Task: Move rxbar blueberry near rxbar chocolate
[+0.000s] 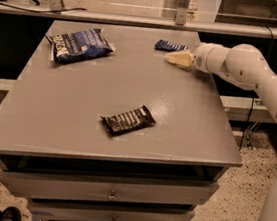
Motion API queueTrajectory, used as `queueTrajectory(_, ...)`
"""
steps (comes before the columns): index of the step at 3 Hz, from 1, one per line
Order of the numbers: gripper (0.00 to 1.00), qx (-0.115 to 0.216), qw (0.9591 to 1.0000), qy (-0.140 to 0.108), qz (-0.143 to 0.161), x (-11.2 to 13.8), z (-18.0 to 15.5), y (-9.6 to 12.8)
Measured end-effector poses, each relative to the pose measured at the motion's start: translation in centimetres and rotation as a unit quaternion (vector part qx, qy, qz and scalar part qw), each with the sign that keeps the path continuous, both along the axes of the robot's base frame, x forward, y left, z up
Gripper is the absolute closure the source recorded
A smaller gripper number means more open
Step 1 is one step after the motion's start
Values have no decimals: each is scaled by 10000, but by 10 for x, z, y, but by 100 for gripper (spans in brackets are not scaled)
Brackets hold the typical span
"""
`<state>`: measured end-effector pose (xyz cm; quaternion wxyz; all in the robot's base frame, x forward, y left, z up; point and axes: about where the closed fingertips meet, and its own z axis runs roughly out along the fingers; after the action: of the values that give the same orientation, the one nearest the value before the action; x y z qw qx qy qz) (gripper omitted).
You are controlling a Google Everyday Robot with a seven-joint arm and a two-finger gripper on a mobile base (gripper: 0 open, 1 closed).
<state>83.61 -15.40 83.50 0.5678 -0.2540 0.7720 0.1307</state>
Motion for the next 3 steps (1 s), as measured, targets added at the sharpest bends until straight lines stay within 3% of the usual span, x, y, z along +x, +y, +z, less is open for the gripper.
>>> queueTrajectory(3, 88, -30, 9998, -170, -138, 18, 9, -15)
